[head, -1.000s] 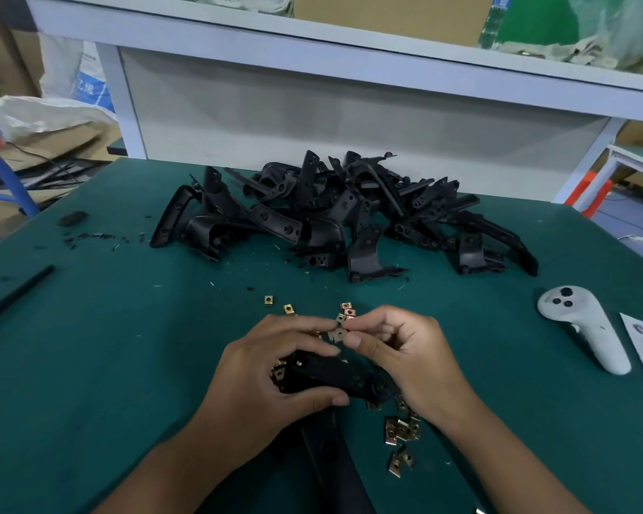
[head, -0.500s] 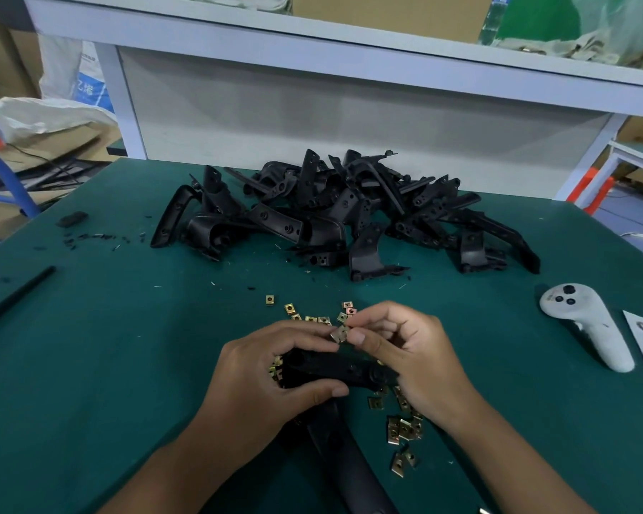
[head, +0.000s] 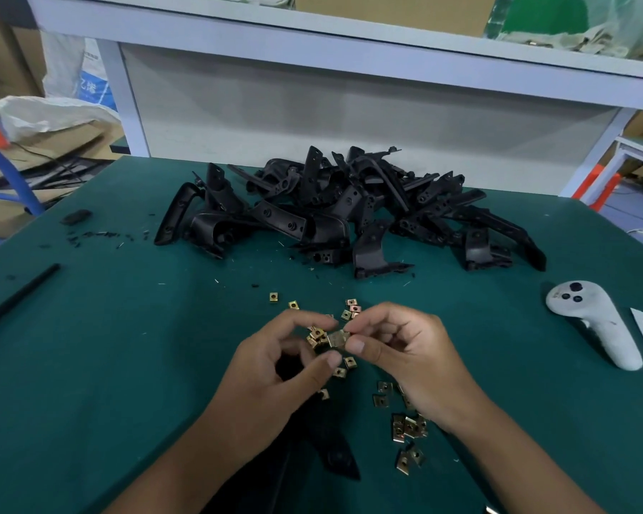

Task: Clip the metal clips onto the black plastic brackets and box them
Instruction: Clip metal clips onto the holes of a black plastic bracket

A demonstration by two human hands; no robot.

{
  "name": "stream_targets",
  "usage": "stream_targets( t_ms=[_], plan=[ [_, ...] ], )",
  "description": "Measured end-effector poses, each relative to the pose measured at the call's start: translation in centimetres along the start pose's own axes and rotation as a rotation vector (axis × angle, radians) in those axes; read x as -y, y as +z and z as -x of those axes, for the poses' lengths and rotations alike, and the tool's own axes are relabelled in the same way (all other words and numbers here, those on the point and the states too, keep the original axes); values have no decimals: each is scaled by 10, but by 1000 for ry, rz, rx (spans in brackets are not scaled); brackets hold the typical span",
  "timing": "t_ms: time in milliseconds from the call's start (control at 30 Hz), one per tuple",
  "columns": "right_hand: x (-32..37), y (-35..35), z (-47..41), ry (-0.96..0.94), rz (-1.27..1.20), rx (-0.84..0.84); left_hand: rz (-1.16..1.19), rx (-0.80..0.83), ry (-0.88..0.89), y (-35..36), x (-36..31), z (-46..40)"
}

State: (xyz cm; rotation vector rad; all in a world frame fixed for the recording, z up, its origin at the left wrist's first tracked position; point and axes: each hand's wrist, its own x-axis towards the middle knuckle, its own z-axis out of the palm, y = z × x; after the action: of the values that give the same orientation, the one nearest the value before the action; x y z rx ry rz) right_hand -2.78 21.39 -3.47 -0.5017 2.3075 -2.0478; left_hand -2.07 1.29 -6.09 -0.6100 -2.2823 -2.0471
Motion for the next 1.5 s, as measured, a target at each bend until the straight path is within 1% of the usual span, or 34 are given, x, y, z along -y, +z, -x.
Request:
stream_targets(
  t_ms=[167, 300, 400, 567, 633, 700, 767, 900, 967, 1067, 1133, 1200, 1233, 1300, 1333, 1400, 1500],
  plan=[
    [-1, 2, 1, 9, -15, -3, -70, -71, 58, 1, 1, 0],
    [-1, 3, 2, 9, -4, 3, -110, -74, 37, 1, 0, 1],
    [0, 5, 3, 23, 53, -8, -104, -111, 15, 2, -2, 1],
    [-2, 12, 6, -24, 232, -99, -74, -178, -1, 4, -4, 1],
    [-4, 16, 7, -57, 282, -133, -72, -236, 5, 5, -5, 1],
    [-7, 15, 8, -73, 301, -218, -43, -338, -16, 3, -6, -1],
    [-8, 11, 6, -68, 252, -288, -25, -380, -43, -2, -7, -5],
    [-8, 6, 4, -59, 217, -254, -79, -265, -105, 0, -6, -6],
    [-8, 6, 3, -59, 214, -246, -104, -242, -122, 2, -4, -5],
    [-8, 5, 2, -44, 131, -245, -125, -210, -118, -1, 0, -3],
    [-6, 3, 1, -13, 67, -246, 4, -155, -151, -1, 0, -2],
    [-5, 1, 0, 12, 23, -249, 204, -31, -192, -2, -1, -1],
    [-4, 0, -1, 28, 17, -248, 260, 47, -206, -3, -2, 0],
    [-2, -1, -2, 71, 17, -233, 284, 175, -213, -5, -4, 1],
    [-1, -2, -2, 92, 20, -216, 243, 205, -203, -5, -5, 1],
    [1, -4, -2, 125, 35, -165, 136, 194, -170, -2, -5, 1],
    [4, -6, -1, 137, 46, -82, 135, 115, -136, 0, -4, -2]
  ],
)
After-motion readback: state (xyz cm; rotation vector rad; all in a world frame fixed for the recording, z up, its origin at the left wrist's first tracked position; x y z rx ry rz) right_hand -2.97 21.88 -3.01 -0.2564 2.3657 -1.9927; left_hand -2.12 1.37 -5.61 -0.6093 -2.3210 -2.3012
